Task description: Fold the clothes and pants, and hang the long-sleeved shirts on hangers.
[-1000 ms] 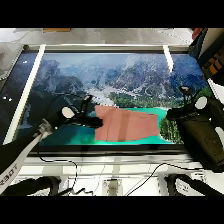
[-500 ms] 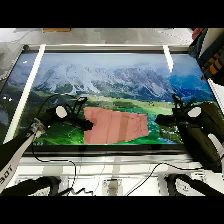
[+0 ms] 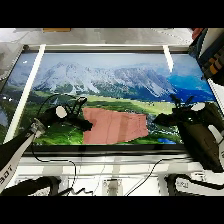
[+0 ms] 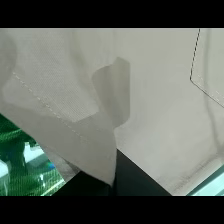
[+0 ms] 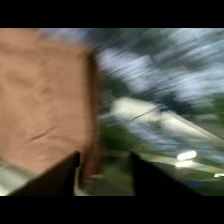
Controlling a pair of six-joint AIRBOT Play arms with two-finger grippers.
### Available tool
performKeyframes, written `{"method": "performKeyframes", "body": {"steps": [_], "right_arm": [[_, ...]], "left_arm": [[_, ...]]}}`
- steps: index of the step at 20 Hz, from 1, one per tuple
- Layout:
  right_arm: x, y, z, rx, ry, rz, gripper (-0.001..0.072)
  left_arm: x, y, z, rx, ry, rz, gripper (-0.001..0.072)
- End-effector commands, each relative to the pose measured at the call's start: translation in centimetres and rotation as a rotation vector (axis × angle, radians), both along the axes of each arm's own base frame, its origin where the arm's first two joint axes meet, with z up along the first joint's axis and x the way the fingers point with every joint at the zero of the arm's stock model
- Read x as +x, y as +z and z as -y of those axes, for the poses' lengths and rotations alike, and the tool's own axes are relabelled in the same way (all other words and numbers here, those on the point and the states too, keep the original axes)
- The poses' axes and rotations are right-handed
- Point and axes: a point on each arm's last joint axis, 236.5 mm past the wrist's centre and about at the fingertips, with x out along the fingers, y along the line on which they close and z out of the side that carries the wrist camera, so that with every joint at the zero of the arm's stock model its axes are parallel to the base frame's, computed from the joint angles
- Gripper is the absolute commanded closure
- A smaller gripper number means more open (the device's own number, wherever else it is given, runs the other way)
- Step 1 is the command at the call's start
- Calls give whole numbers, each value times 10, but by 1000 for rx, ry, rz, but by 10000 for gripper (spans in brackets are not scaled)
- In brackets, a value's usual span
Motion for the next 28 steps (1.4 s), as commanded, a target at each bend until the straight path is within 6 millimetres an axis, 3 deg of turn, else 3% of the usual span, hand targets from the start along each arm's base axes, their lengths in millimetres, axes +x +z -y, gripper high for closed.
{"method": "performKeyframes", "body": {"steps": [1,2,5,13,14,16,17,18,19,20,23,26,28], "right_arm": [[-3,-11,-34,226,-91,-57,307],[0,-20,-34,219,-135,-70,250],[2,-38,-42,206,-169,-112,197],[4,-49,-98,193,-79,-82,213],[7,-46,-104,188,-40,-51,294],[20,-35,-109,186,-1,10,596],[30,-24,-110,194,11,38,690],[40,-9,-110,207,28,71,689],[51,7,-108,219,40,103,690],[61,25,-103,226,45,125,690],[89,82,-57,116,16,197,690],[110,151,30,-101,-176,314,689],[105,201,103,-240,-397,375,690]], "left_arm": [[0,0,0,0,1,1,700],[0,0,0,0,1,1,700],[1,0,0,0,1,1,700],[5,1,0,-2,9,18,700],[6,1,0,-2,10,22,700],[7,1,0,-1,12,26,687],[7,1,0,-1,13,27,533],[8,2,-1,-1,16,28,195],[11,3,-2,-2,16,33,26],[12,7,-3,-1,5,38,14],[34,37,-10,-2,6,118,14],[60,87,-15,-27,30,251,15],[67,121,-15,-48,36,334,15]]}}
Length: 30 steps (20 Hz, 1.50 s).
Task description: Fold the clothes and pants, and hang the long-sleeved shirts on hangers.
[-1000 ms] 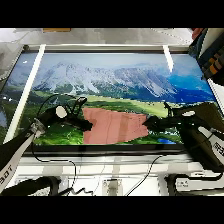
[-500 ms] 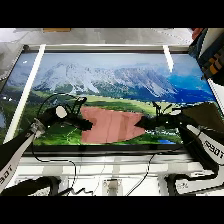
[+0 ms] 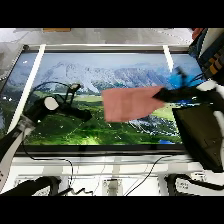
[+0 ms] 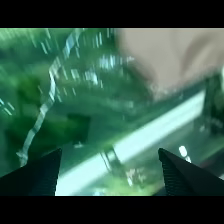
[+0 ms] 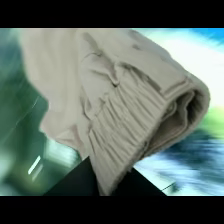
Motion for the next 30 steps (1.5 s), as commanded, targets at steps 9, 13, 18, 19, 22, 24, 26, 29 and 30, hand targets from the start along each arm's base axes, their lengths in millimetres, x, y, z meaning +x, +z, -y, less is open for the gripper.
{"method": "performKeyframes", "body": {"steps": [9,13,18,19,22,24,26,29,30], "right_arm": [[-289,67,280,-470,-1168,-701,689],[-305,69,309,-444,-1297,-655,117],[-272,72,314,-388,-1269,-516,25],[-261,69,309,-344,-1248,-502,47],[-195,70,275,-209,-1023,-352,689],[-141,87,238,-220,-799,-179,689],[-105,94,196,-299,-612,-86,690],[-82,88,150,-513,-401,-49,690],[-78,88,141,-616,-340,-34,690]], "left_arm": [[5,139,-9,-79,35,374,15],[5,148,-10,-86,42,403,16],[5,147,-10,-86,42,403,16],[5,147,-10,-86,42,403,16],[5,147,-10,-86,42,403,16],[5,147,-10,-86,42,403,16],[5,147,-10,-86,42,403,16],[5,147,-10,-86,42,403,16],[5,147,-10,-86,42,403,16]]}}
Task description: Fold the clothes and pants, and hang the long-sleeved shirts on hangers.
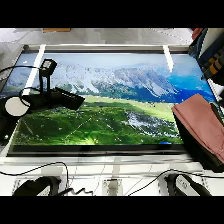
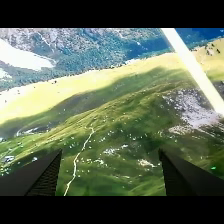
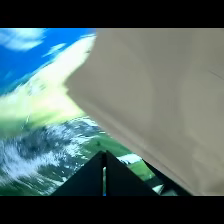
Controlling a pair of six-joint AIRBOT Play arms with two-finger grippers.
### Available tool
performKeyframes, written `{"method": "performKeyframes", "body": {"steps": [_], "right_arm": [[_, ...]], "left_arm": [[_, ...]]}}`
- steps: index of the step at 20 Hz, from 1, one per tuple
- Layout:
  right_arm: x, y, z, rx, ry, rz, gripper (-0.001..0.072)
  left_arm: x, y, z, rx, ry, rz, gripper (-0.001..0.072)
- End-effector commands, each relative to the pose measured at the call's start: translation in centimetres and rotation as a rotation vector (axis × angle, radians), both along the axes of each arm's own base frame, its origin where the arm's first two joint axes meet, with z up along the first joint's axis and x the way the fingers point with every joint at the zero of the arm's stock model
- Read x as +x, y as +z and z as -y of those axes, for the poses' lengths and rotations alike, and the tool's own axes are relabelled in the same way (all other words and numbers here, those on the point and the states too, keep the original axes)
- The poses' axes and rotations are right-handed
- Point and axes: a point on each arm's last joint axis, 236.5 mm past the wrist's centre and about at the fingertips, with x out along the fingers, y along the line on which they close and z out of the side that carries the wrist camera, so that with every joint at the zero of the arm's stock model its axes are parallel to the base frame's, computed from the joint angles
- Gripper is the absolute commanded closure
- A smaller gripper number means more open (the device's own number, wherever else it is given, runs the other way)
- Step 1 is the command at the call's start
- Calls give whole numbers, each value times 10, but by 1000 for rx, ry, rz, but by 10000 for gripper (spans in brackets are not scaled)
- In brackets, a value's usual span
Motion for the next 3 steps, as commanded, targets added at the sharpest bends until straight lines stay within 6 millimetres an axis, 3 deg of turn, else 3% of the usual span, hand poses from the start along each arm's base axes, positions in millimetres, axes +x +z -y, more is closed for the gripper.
{"method": "performKeyframes", "body": {"steps": [1,3], "right_arm": [[28,5,-44,-286,262,-20,690],[40,10,-66,-372,352,-3,690]], "left_arm": [[0,1,0,0,1,1,15],[0,1,0,0,1,1,16]]}}
